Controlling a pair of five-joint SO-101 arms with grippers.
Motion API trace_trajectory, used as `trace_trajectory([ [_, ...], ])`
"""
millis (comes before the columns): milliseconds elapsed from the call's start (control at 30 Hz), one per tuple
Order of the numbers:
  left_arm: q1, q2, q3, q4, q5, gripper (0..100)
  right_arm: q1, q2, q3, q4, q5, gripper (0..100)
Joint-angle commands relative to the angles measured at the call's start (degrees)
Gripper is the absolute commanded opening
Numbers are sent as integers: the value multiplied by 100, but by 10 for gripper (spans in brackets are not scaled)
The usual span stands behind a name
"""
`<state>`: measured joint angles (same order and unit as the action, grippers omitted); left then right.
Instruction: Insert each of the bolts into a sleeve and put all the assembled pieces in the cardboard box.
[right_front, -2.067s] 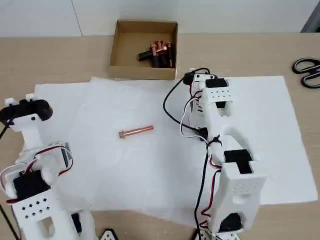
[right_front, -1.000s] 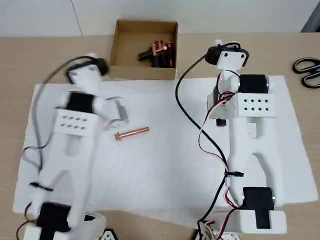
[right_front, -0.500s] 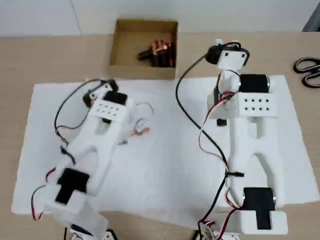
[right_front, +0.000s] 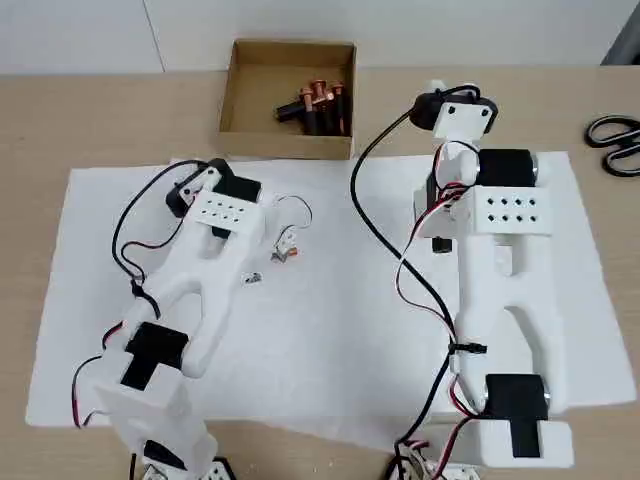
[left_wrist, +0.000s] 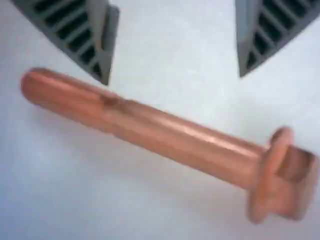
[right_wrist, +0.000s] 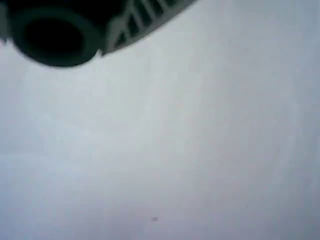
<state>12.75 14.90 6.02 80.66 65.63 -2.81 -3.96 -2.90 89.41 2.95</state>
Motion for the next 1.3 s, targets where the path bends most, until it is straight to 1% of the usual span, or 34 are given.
trace_trajectory([
  [0,9,-26,-347,202,62,160,22,-277,-18,-48,35,5],
  [133,0,26,-347,176,79,160,22,-277,-18,-48,35,5],
  [300,-211,35,-303,-141,422,160,22,-277,-18,-48,35,5],
  [467,-281,35,-303,-167,448,160,22,-268,-18,-48,35,5],
  [567,-281,44,-303,-176,633,160,22,-268,-18,-48,35,5],
  [700,-273,44,-224,-202,668,159,22,-268,-18,-48,35,5],
  [767,-273,44,-31,-352,747,159,22,-268,-18,-48,26,5],
  [833,-273,44,259,-668,923,159,22,-268,-18,-48,26,5],
  [933,-273,35,585,-1090,985,159,22,-268,-18,-48,26,5],
  [1100,-255,35,646,-1187,985,159,22,-268,-18,-48,26,5],
  [1167,-237,35,646,-1187,985,135,22,-268,-18,-48,26,5],
  [1267,-229,26,637,-1196,985,31,22,-180,-18,-48,26,5],
])
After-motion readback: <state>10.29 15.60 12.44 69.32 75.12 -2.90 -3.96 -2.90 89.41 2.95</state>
